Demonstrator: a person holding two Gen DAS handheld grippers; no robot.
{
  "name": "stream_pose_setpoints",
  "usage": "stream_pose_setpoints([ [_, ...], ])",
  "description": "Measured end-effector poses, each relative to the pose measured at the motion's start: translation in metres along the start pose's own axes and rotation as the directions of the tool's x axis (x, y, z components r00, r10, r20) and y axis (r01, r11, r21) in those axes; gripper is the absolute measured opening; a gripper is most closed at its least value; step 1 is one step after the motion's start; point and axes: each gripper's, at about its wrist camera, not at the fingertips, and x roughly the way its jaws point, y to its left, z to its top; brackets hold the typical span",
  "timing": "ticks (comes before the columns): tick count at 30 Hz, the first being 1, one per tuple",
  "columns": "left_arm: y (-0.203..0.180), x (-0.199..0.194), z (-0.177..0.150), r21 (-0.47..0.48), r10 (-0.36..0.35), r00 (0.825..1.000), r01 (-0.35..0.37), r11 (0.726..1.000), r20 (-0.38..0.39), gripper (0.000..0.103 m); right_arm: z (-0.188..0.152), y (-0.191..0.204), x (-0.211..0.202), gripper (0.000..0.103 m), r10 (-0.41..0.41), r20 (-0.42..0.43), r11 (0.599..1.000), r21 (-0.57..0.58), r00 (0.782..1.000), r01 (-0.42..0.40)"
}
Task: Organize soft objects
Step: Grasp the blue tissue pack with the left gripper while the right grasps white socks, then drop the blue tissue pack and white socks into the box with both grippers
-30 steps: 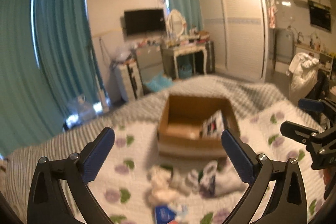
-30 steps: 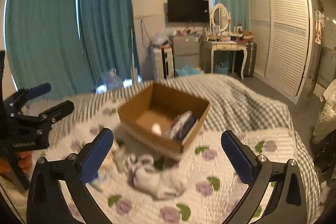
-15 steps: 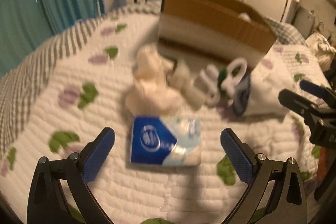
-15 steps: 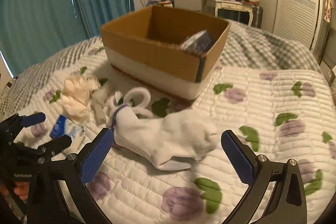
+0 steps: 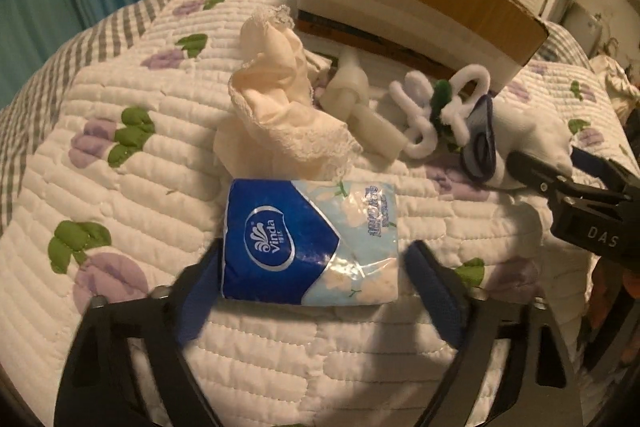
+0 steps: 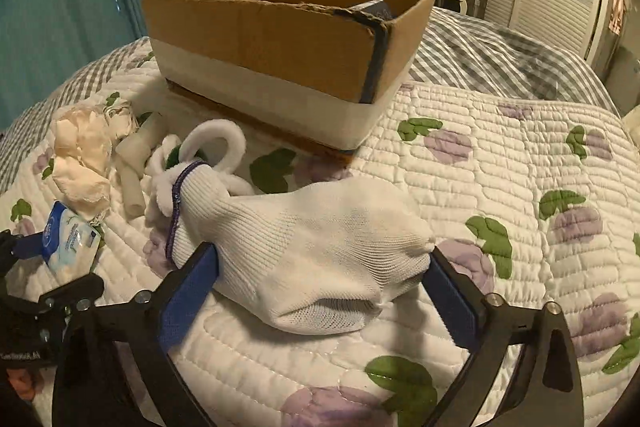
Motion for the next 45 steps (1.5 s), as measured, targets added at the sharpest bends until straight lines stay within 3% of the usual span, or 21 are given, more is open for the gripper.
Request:
stream_pose_setpoints([
  [1,-0.001,-0.002,-0.001,0.000,0.000,1.000,0.000,1.000,0.003,0.075,-0.001,0.000,-0.003,0.090,0.001,0.013,1.000,-0.001,1.000,-0.001],
  [7,0.000,-0.007,0.002,-0.004,-0.021,1.000,0.021,1.000,0.022,0.074,-0.009,-0.004,-0.030,0.069,0.034,0.086,0.999,0.031,0.996,-0.037],
  [14,-0.010,-0.031,-0.004,0.014,-0.017,0.998,0.016,1.000,0.059,0.074,-0.016,-0.014,-0.066,0.063,0.062,0.152,0.990,0.113,0.986,-0.079],
  [24,-0.030,-0.082,0.012,0.073,-0.028,0.981,0.014,0.997,0.191,0.074,0.004,-0.009,-0.123,0.060,0.091,0.272,0.992,0.062,0.958,-0.112],
  [35,-0.044,-0.118,0.103,0.101,-0.069,0.938,0.036,0.994,0.339,0.074,0.082,-0.018,-0.168,0.059,0.094,0.394,0.995,-0.003,0.914,-0.101],
  [45,-0.056,-0.092,0.197,0.176,-0.085,0.919,0.017,0.984,0.385,0.074,0.168,-0.034,-0.134,0.059,0.078,0.438,0.996,0.002,0.895,-0.087],
])
